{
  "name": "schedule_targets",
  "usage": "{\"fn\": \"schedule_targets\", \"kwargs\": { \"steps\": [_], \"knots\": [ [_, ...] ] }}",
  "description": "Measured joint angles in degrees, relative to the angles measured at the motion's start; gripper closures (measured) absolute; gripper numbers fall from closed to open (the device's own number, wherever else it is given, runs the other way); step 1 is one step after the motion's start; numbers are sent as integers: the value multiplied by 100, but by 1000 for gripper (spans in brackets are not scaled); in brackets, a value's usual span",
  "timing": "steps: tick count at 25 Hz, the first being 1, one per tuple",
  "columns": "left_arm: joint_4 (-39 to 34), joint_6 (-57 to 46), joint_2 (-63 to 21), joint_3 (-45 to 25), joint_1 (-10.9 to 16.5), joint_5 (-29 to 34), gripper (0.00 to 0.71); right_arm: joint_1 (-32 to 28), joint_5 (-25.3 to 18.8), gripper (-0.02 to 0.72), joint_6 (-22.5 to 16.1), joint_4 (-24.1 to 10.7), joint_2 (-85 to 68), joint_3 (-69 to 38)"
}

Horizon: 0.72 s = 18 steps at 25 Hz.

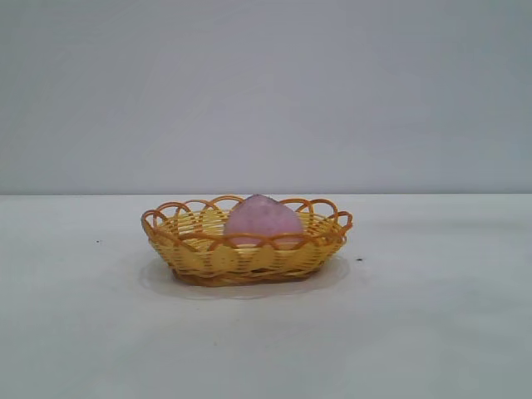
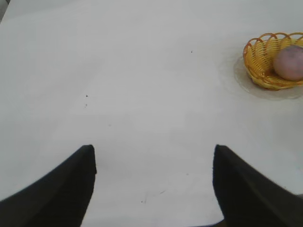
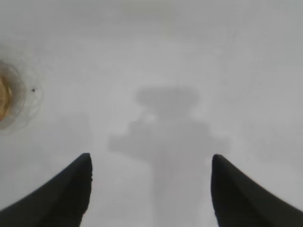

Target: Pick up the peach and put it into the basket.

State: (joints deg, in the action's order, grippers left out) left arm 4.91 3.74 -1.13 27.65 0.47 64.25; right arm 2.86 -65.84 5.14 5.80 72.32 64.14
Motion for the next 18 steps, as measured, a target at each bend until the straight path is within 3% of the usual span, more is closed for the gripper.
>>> {"fn": "schedule_targets", "kwargs": {
  "steps": [10, 18],
  "knots": [
    [0, 0, 0, 0, 0, 0, 197, 0, -46, 244, -21, -12, -3024, -2134],
    [0, 0, 0, 0, 0, 0, 197, 0, -181, 244, -21, -123, -5420, -3172]
  ]
}}
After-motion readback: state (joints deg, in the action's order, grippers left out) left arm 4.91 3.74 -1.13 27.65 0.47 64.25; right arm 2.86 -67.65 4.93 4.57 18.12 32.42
